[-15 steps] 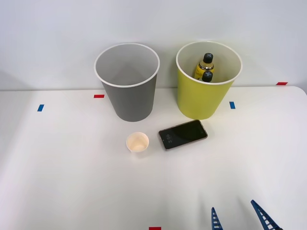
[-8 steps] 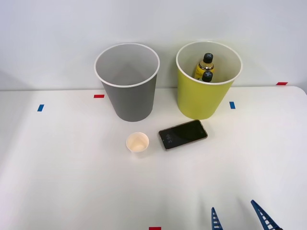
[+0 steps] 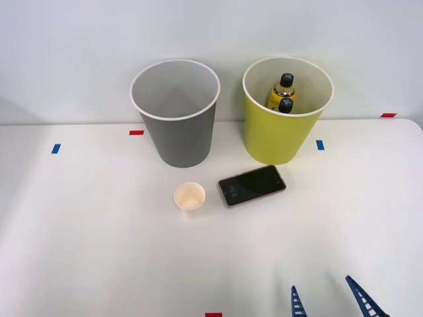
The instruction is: Put cans in the gray bin, plastic bottles in the light green bin
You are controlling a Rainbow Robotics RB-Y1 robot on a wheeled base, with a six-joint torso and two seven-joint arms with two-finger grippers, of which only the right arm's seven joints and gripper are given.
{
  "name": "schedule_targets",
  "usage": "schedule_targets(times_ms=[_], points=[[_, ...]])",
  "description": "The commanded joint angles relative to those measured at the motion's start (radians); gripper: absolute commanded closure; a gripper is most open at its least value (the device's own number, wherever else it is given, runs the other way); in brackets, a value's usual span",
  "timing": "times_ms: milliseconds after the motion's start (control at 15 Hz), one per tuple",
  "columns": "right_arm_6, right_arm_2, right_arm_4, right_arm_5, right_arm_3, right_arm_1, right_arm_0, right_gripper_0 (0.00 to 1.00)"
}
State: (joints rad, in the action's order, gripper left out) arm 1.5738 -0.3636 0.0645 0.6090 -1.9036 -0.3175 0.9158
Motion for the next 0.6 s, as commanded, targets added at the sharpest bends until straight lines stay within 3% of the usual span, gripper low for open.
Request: schedule_targets(times_ms=[67,600], points=[[0.000,0.000,0.000,0.000,0.000,0.000,0.000,0.00],[0.000,0.000,0.000,0.000,0.000,0.000,0.000,0.00]])
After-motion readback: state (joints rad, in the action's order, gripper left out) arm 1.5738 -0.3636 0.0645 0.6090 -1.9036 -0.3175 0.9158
